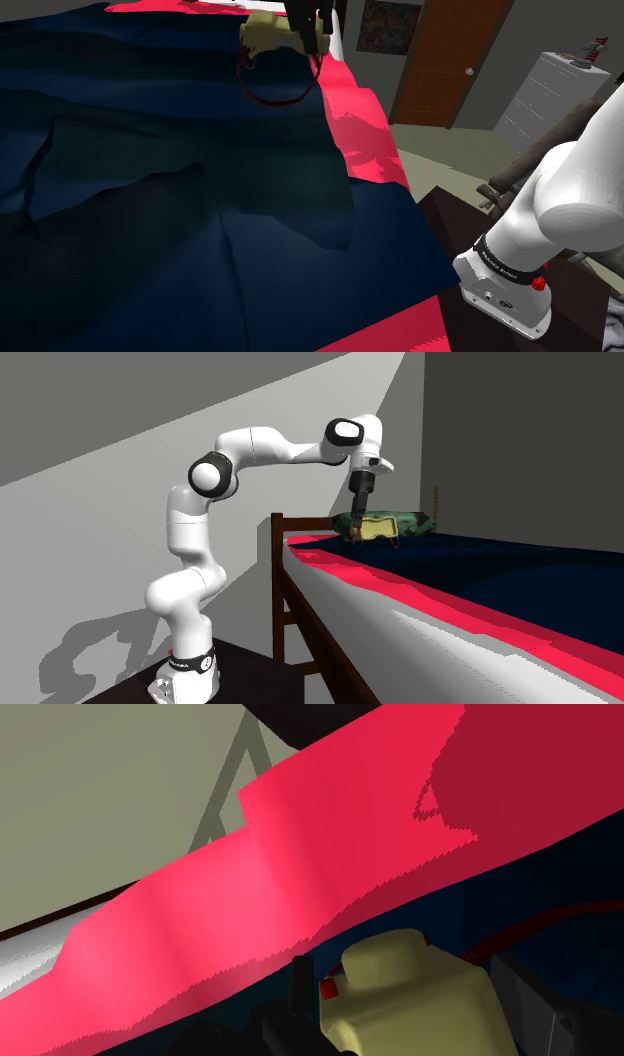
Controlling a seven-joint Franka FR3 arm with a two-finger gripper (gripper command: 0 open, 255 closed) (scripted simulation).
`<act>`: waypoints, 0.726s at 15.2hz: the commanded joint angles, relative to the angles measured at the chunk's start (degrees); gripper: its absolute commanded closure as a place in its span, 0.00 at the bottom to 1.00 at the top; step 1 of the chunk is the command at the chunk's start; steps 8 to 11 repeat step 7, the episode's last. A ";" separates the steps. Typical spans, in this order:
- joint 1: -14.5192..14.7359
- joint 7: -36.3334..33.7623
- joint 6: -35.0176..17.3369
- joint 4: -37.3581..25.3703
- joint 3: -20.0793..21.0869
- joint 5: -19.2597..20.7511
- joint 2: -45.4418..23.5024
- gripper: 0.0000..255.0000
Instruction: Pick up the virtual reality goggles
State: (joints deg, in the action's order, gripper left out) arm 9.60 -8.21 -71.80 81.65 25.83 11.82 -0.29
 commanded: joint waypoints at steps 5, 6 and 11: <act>0.80 0.13 5.89 -8.43 0.66 1.62 -2.93 1.00; 0.84 0.13 6.05 -8.67 0.67 1.67 -3.03 1.00; 0.84 0.13 6.04 -8.66 0.67 1.67 -3.02 1.00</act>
